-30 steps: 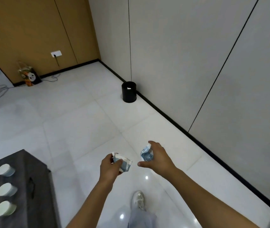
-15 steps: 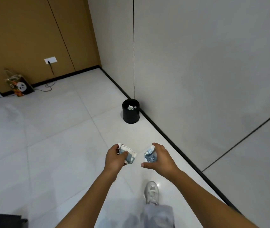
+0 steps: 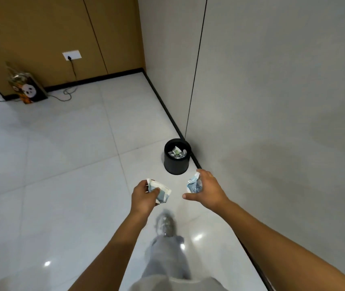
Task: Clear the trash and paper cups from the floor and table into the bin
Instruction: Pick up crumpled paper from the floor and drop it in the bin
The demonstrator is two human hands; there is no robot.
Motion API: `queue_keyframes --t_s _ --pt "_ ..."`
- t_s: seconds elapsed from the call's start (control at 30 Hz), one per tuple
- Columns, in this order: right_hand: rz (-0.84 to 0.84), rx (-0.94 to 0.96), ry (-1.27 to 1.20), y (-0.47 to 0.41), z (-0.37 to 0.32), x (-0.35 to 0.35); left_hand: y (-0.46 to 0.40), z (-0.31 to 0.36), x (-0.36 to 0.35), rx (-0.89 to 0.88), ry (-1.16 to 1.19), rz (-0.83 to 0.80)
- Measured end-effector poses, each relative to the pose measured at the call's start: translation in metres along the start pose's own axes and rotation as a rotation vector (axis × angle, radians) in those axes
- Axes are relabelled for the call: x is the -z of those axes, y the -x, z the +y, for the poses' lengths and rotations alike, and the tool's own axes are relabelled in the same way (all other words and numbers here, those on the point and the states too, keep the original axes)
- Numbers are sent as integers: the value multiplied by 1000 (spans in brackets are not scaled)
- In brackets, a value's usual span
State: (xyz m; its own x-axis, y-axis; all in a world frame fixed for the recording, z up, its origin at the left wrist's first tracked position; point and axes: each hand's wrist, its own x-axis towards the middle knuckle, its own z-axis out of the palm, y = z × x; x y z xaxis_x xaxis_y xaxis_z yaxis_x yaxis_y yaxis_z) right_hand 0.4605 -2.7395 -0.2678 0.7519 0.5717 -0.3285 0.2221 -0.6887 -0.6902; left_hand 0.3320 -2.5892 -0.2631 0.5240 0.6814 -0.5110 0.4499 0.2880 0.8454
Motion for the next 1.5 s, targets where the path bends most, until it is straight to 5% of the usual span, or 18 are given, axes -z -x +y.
queue_keyframes --t_s 0.47,1.0,1.17,1.5 --pt "-116 -70 59 -283 -4 42 -267 112 -79 127 -61 8" --pt "-357 -67 158 -589 86 -48 -486 32 -165 406 72 265" --pt "-448 -123 234 -631 123 -74 -523 5 -190 456 36 284" --pt "-334 -162 156 -636 149 -34 -589 -1 -257 414 -95 198"
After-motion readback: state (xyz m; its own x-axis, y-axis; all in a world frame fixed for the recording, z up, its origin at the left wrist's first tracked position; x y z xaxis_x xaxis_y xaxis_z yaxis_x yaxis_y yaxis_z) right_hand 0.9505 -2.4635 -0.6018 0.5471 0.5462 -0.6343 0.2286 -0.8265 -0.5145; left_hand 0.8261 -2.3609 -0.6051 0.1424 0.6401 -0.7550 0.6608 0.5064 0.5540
